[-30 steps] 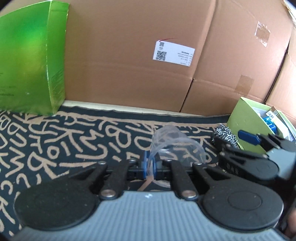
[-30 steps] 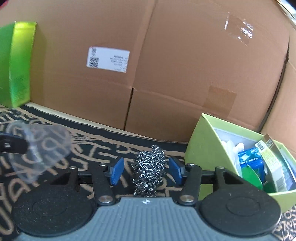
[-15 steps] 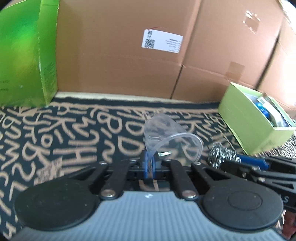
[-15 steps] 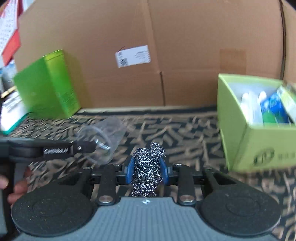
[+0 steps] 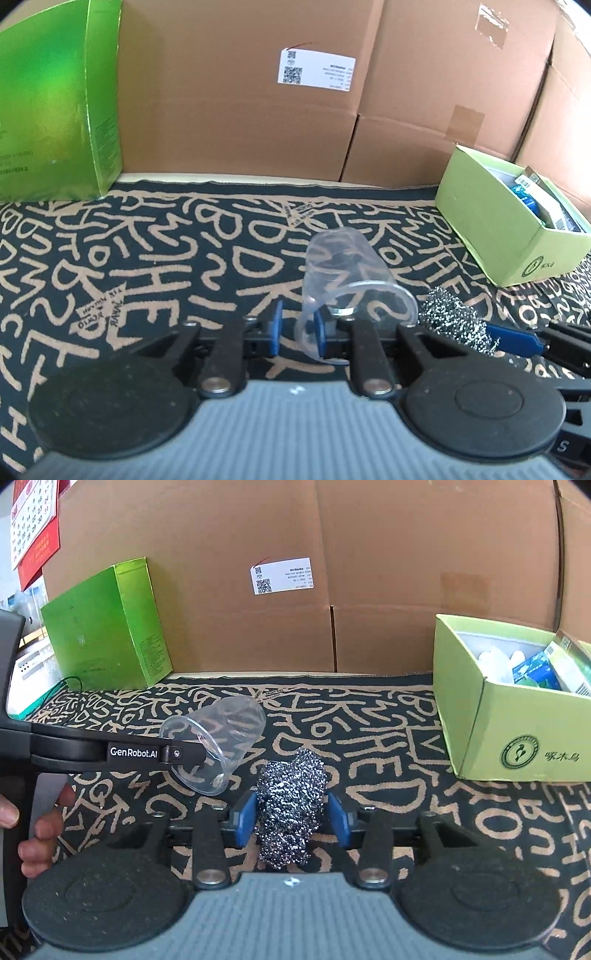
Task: Organize objects
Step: 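Carry the cup and steel wool into the light-green box and release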
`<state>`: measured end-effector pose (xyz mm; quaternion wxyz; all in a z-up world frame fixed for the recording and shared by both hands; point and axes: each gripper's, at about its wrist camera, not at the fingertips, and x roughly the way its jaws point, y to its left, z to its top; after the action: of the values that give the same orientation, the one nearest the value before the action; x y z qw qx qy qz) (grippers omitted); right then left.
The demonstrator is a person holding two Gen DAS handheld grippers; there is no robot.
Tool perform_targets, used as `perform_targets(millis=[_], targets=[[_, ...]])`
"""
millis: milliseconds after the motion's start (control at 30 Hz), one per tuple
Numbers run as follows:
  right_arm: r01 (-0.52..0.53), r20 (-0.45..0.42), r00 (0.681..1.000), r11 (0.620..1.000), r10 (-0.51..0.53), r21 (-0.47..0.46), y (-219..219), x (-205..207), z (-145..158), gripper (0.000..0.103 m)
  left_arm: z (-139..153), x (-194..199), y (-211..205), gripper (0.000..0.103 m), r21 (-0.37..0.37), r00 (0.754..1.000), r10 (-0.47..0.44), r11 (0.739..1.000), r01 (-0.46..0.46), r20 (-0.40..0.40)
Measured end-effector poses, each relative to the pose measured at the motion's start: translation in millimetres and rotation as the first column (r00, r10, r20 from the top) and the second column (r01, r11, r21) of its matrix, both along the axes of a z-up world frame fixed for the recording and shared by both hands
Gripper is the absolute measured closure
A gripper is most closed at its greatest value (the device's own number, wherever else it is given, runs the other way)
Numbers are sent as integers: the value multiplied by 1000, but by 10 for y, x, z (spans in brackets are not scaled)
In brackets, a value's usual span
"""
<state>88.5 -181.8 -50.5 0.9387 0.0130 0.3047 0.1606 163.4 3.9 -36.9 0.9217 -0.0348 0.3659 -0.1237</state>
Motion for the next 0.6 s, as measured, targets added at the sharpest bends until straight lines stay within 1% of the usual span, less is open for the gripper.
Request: perform_targets(millis=[33,67,167,267,433,600], targets=[[-2,-6,1000,1000,2,0,3,6,-14,57,-4,4,0,89,-4,1000,-8,1000,8,-5],[-6,-13,1000,1000,6,1,8,13,-30,61,-6,1,-1,95,-7,1000,-12,1000,12,-5],[-20,-18,1000,1000,20,10,8,-8,-47,65,22,-34,-26,97,-2,1000,-24,1000,24,0],[-18,-2,1000,999,18,27,-32,-52,-3,66,114,-92,-53,97,-20,999,-34,999,34,15],[15,84,996,999,-19,47,-224,-146,244,66,418,-161,-223,97,-38,993,-77,996,80,85],[78,192,978,995,-88,58,-553,-213,555,66,749,-120,-581,97,-57,977,-148,986,159,154]])
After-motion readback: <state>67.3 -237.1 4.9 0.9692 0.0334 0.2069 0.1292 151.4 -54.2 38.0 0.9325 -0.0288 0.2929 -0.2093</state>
